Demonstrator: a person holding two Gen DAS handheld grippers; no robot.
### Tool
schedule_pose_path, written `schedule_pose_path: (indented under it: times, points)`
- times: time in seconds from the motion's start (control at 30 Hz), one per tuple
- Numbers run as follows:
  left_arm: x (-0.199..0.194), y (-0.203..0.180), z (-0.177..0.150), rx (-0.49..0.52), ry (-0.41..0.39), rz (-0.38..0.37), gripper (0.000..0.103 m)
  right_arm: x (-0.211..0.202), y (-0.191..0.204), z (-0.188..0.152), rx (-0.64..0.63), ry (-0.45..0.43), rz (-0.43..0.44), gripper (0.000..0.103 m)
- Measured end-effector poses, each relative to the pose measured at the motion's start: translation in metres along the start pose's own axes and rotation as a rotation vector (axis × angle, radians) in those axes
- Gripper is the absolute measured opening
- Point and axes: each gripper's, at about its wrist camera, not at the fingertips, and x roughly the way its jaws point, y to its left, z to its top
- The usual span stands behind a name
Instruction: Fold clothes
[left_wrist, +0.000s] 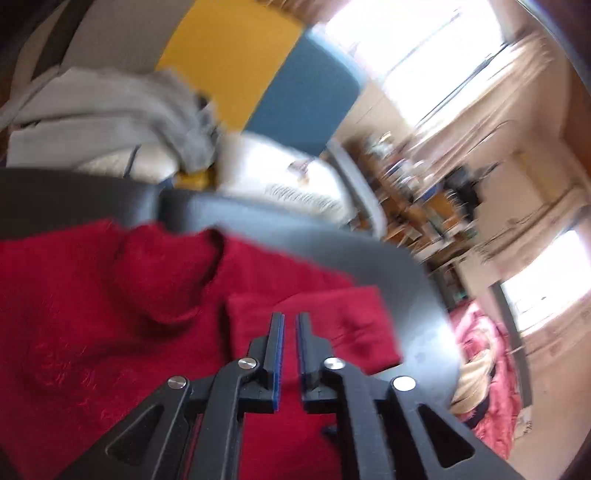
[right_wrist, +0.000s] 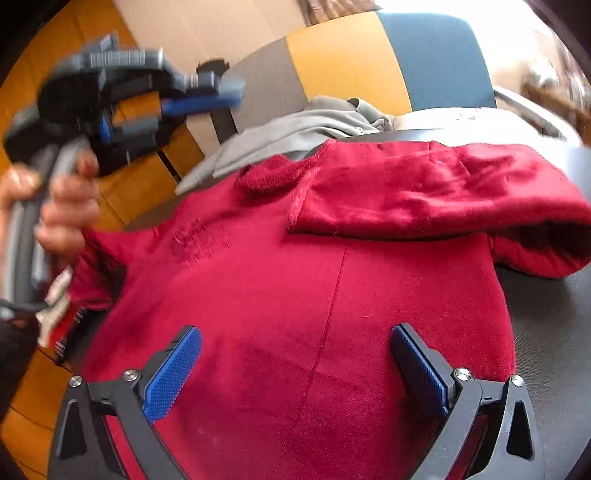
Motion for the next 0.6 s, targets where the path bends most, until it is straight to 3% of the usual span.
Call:
schedule_pose_path:
  times: [0.07,0.1,0.17,0.37,0.5,0.6]
  points:
    - [0.012,0.021,-0.010,-0.076,0.041,0.008,0.025,-0.003,-0.004,-0.001,0.027,-0.017,0.035,0.103]
    - [0.019,0.031,-0.015,-0.123,0.060,-0.006,0.038,-0.004,-0.006,-0.001,0.040,-0.026,0.052,0.103]
    - [0.029,0.041,-0.023,-0.174,0.074,-0.034,0.054,-0.003,-0.003,0.000,0.040,-0.028,0.050,0.103]
    - [0.041,0.044,-0.039,-0.207,0.041,-0.113,0.057,0.000,0.002,0.000,0.019,-0.023,0.026,0.103]
    - [0.064,0.039,-0.043,-0.236,0.099,-0.100,0.057,0.000,-0.001,0.000,0.029,-0.030,0.040,0.103]
    - [0.069,0.029,-0.041,-0.228,0.091,-0.077,0.057,-0.001,-0.002,-0.001,0.031,-0.033,0.044,0.103]
